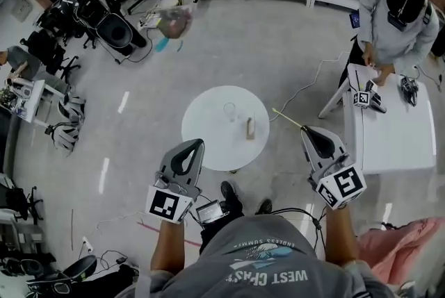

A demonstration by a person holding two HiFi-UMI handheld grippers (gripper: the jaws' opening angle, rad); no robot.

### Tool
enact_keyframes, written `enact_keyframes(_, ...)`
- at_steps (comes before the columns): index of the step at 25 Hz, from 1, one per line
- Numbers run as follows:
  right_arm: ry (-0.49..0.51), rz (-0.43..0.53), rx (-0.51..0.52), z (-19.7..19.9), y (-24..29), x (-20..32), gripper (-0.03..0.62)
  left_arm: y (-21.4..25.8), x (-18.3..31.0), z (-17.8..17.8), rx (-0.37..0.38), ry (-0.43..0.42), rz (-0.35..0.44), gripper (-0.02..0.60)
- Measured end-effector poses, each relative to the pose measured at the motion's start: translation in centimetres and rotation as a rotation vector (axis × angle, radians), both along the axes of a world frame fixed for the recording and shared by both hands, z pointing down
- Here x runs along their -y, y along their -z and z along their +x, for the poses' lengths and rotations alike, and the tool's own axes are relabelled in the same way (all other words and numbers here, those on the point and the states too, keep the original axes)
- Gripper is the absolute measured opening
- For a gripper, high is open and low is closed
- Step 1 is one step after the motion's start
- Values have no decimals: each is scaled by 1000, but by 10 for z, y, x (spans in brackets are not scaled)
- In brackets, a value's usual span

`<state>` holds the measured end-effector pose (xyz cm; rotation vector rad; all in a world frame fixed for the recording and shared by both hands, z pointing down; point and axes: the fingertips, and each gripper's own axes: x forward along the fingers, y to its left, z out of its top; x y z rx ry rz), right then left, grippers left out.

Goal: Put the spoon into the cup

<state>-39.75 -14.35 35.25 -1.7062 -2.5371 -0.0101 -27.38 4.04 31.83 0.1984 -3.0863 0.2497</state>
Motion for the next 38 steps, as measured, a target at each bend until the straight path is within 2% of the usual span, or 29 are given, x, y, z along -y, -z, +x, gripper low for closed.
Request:
enact_keyframes(4, -4, 20, -3, -9, -8, -30, 5, -12, -36, -3, -15, 18, 25, 2)
enact_keyframes(9, -43, 53, -18, -7, -15, -61, 5, -20, -79, -11, -1, -27, 1, 2)
enact_keyframes(14, -85, 92, -31, -19, -12, -124, 5, -6, -139, -38, 28, -74, 68, 2)
enact_keyframes(19, -127, 115, -51, -33, -22, -152, 5, -11, -167, -61, 33, -124, 94, 2)
enact_keyframes(23, -140, 146, -73, -33, -24, -160, 5, -10, -173, -64, 29, -141, 118, 2)
enact_keyframes(28, -120, 198, -121, -37, -42, -176, 5, -20, -187, -61, -3, -119, 152, 2)
enact_keyframes(32, -89, 220, -170, -53, -61, -187, 5, -31, -196, -71, -51, -91, 137, 2)
enact_keyframes(38, -17, 268, -236, -69, -92, -209, 5, -32, -215, -81, -64, -21, 156, 2)
